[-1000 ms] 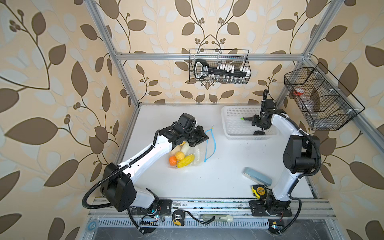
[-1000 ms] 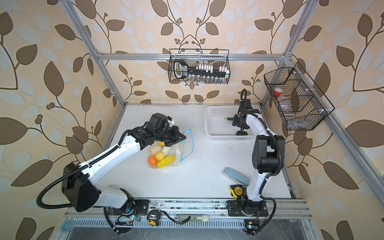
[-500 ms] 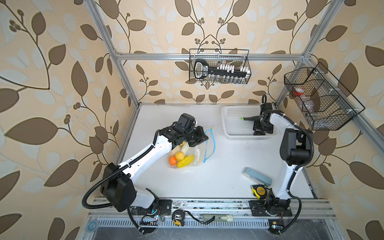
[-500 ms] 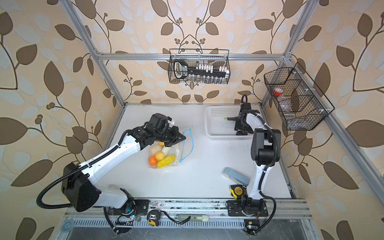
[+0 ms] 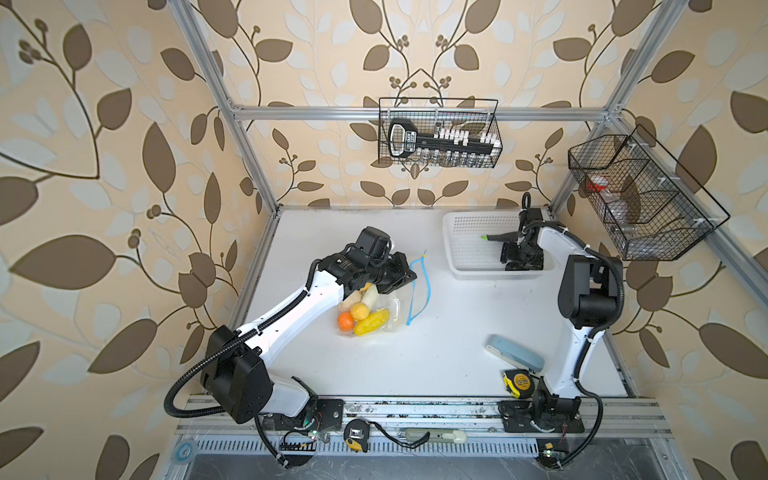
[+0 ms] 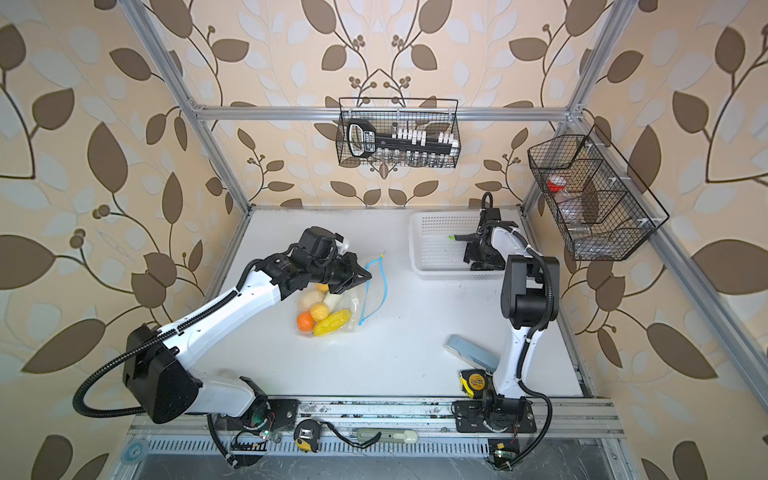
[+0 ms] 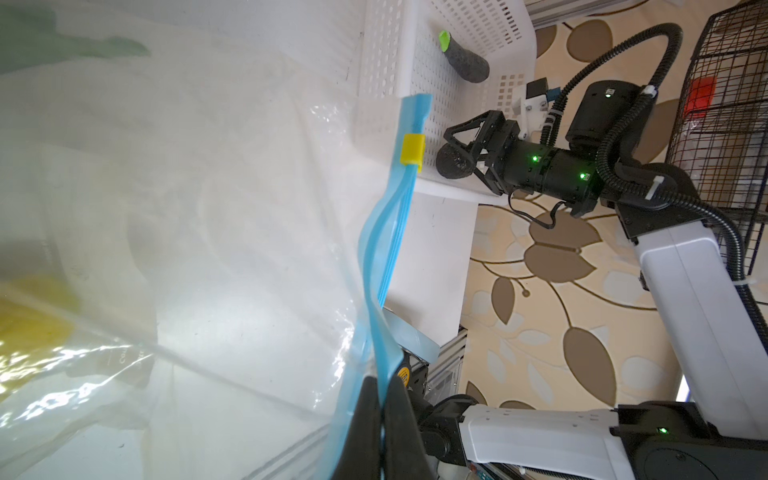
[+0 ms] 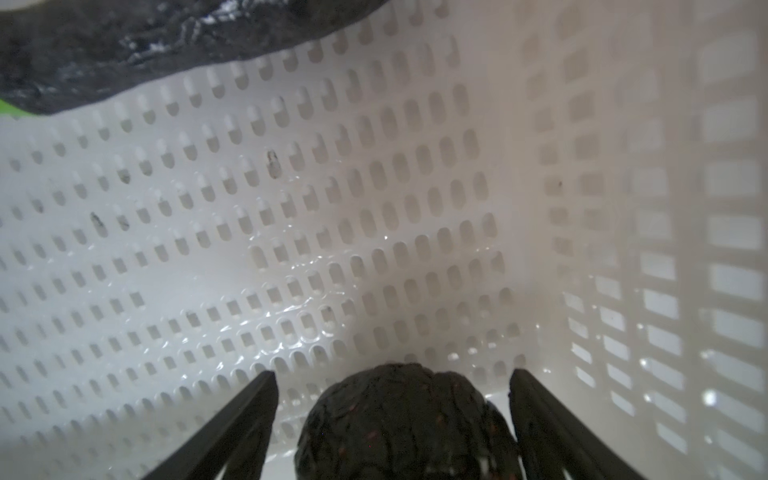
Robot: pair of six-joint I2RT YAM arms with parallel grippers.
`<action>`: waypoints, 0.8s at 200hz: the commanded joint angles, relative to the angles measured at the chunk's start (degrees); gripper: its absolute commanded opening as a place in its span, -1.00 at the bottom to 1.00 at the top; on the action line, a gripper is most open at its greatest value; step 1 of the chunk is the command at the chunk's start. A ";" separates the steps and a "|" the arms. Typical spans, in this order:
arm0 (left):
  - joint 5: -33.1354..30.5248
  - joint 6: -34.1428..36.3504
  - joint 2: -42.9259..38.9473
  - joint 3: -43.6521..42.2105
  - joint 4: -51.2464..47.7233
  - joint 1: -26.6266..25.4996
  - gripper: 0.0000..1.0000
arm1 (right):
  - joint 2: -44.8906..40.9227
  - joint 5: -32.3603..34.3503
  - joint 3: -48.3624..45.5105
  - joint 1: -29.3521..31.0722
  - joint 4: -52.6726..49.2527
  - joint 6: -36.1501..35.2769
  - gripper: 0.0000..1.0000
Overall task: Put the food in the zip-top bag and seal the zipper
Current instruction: 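Lower the right gripper onto the black round food and close on it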
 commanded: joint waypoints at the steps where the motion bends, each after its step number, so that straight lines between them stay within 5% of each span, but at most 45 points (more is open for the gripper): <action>1: 0.08 1.24 -0.62 1.21 0.04 -0.66 -0.94 | 1.07 -0.85 -0.12 0.95 -1.23 -0.02 0.73; 160: -0.76 0.88 -1.35 0.62 0.19 -0.71 -0.94 | 0.27 -6.60 -0.83 3.08 1.30 4.38 0.31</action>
